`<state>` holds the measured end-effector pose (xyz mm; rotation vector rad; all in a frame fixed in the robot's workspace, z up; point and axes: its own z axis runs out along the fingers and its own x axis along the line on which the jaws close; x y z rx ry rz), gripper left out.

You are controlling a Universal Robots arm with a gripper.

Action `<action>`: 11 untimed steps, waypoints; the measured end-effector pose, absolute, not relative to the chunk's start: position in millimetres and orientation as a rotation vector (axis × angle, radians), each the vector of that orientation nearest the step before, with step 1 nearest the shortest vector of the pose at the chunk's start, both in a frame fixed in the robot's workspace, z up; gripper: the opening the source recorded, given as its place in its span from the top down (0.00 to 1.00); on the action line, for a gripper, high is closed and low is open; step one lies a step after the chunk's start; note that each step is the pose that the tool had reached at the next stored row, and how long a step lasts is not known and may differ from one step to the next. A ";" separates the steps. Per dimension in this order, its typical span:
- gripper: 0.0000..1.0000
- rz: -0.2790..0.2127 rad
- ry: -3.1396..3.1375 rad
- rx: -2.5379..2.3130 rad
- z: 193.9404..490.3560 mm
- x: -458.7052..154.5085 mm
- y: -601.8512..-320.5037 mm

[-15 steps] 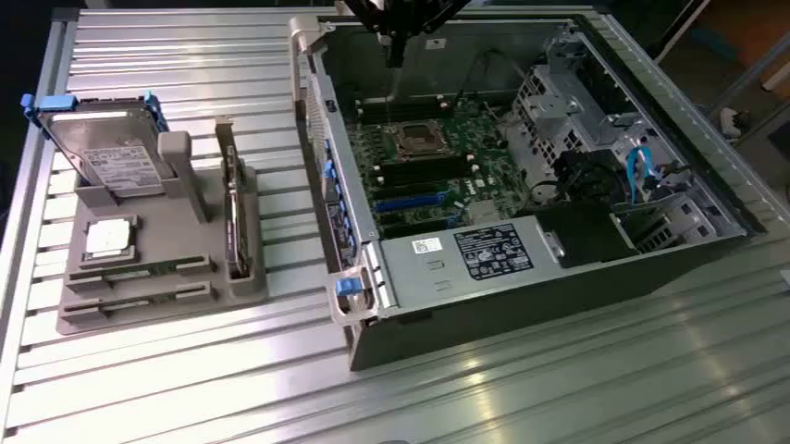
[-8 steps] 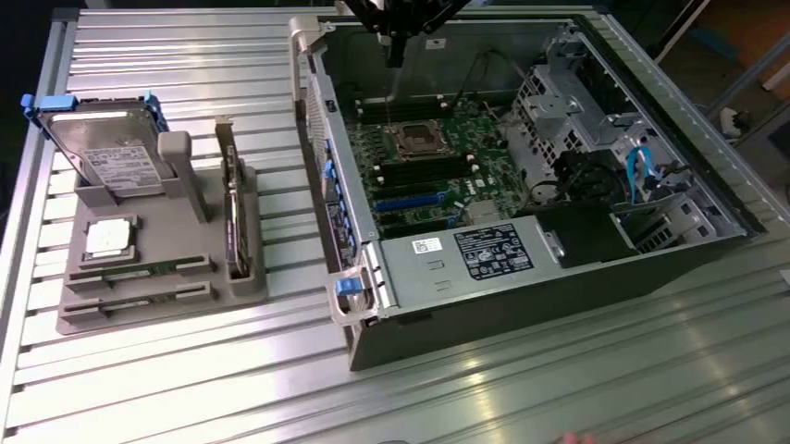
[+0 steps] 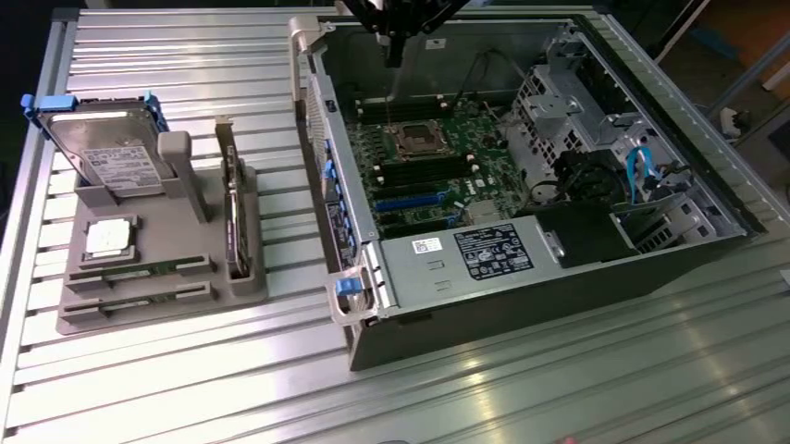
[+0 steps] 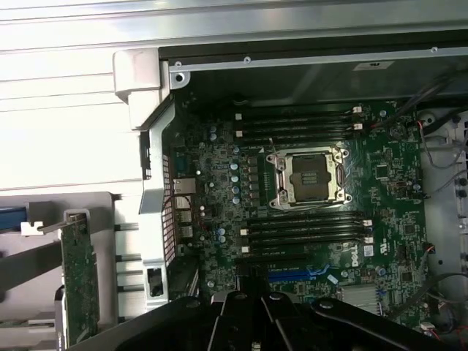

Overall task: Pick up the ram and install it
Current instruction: 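Reach for the ram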

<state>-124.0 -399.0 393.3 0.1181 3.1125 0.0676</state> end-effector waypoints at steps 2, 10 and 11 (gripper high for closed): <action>0.89 0.068 3.112 0.118 393.3 -126.2 -399.0; 0.89 0.068 3.113 0.118 393.3 -143.4 -398.9; 0.89 0.067 3.113 0.118 393.3 -145.5 -398.9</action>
